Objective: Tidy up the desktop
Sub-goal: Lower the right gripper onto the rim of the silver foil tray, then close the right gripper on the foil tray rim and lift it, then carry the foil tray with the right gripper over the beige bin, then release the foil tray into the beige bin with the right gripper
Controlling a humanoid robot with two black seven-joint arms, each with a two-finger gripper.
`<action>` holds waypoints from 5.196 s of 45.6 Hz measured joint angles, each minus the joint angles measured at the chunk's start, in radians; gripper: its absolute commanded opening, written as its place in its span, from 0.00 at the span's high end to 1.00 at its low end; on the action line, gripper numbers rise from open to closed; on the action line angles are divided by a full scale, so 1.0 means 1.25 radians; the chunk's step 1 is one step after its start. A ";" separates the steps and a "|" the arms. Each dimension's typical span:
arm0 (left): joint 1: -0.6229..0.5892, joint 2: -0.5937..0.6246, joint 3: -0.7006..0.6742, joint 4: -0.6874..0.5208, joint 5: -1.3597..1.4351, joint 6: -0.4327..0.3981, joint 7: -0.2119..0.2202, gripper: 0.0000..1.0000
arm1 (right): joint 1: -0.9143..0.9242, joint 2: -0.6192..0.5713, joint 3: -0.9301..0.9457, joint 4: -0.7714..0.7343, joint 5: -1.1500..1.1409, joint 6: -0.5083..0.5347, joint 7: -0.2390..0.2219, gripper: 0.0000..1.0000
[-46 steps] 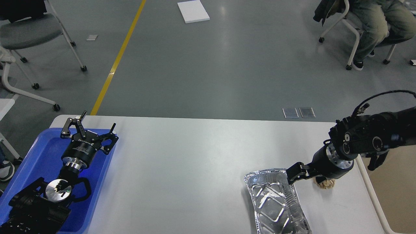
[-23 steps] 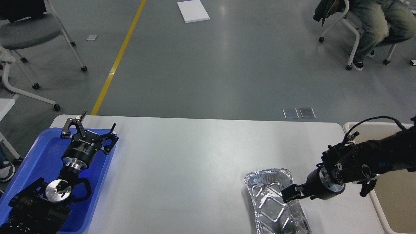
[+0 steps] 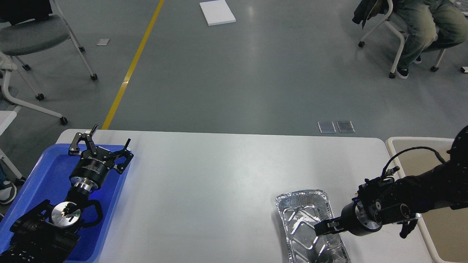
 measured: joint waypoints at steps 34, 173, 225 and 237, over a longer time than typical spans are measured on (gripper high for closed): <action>0.000 0.000 0.000 0.000 0.000 0.000 0.001 0.00 | -0.015 0.030 -0.031 -0.011 -0.021 -0.046 -0.001 1.00; 0.000 0.000 -0.001 0.000 0.000 0.000 0.000 0.00 | 0.449 -0.501 -0.003 -0.222 -0.051 0.618 0.005 1.00; 0.000 0.000 -0.001 0.000 0.000 0.000 -0.001 0.00 | -0.367 -0.482 0.305 -0.715 0.259 0.300 -0.011 1.00; 0.000 0.000 -0.001 0.000 0.000 0.000 -0.001 0.00 | -0.425 -0.442 0.344 -0.776 0.268 0.282 -0.027 1.00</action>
